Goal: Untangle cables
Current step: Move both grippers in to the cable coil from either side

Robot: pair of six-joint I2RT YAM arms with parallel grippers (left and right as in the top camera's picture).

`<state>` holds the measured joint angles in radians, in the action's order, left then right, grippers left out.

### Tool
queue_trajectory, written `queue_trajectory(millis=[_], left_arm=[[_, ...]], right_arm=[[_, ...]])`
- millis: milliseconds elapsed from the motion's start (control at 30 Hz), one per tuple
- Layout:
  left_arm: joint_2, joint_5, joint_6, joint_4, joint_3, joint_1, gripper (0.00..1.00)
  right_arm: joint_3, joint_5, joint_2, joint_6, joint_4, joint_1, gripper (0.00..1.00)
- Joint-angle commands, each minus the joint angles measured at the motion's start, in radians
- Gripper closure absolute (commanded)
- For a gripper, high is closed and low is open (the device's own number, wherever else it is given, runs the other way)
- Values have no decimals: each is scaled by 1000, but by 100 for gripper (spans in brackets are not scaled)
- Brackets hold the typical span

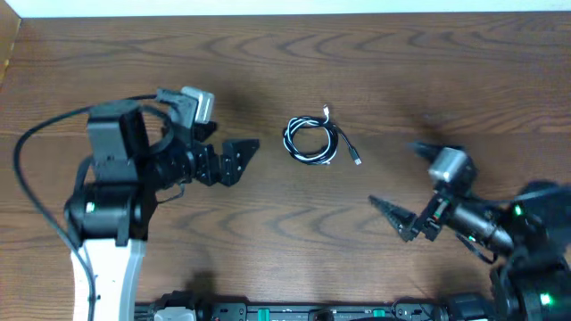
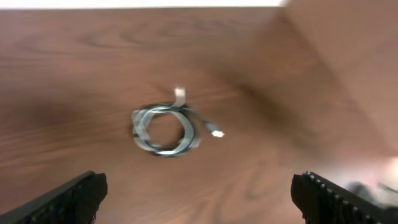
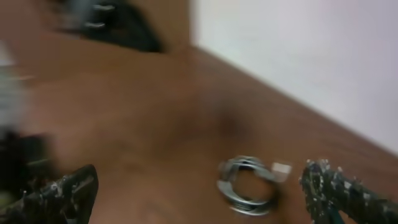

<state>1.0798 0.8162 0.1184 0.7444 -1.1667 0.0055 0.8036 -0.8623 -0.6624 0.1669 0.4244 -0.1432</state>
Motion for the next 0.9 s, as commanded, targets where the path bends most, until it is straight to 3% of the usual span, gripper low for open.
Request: queue_trajectory(millis=[0,133,333,467,600,867], left_arm=[[40,104,28,4,-23,-1,1],[64,-93,-85,18,-33,-5,1],[158,-273,-104,188,-154,-23,1],[280,-357,-117,296,-231,-82,1],[384,-354,-117,294,-232,-156,0],[546,-354,-118,285,-232,-228,0]], right_arm=[[17,-289,-69,6,-66,4,1],[27,-100,-142,-316,-169,4,1],[110,134,-245,-389,-98,-58,1],[252,346,-394,-391,116,-157,1],[388,555,-568,-391,314,-244,1],[411,564,-758,-406,309,-286,1]])
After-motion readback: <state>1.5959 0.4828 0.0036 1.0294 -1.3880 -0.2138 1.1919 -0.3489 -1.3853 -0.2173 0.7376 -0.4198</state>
